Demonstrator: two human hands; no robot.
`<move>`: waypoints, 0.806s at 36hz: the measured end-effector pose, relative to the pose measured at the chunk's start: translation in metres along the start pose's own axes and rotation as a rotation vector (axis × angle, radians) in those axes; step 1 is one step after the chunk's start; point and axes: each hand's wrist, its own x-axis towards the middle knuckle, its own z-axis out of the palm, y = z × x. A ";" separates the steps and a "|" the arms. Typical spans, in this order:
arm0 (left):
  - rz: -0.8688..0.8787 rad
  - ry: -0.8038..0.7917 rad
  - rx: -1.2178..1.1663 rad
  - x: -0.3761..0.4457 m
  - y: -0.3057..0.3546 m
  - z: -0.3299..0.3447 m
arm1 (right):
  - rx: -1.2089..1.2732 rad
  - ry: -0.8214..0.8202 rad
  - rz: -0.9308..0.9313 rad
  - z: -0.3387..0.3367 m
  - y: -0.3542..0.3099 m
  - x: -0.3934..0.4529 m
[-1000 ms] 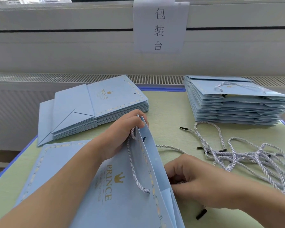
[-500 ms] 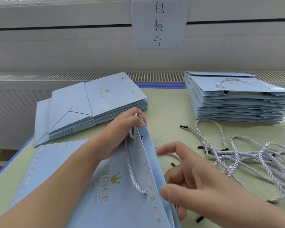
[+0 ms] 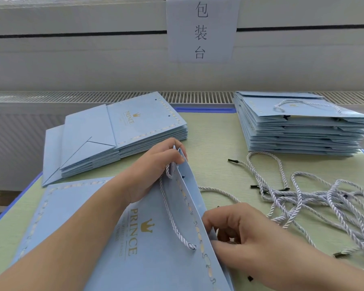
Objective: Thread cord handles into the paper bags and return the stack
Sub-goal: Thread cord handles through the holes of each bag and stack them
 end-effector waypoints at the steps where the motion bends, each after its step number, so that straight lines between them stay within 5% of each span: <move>1: 0.001 0.005 -0.006 0.000 0.000 0.000 | -0.015 0.019 -0.014 0.000 0.000 0.000; 6: 0.001 0.002 -0.035 -0.001 0.000 -0.002 | -0.040 0.096 -0.068 -0.001 0.000 -0.001; 26: 0.002 -0.007 -0.036 0.001 -0.001 0.000 | -0.017 -0.120 0.095 -0.012 -0.003 0.002; 29: 0.006 -0.001 -0.025 0.001 -0.001 0.000 | -0.041 -0.029 0.064 -0.010 -0.003 0.003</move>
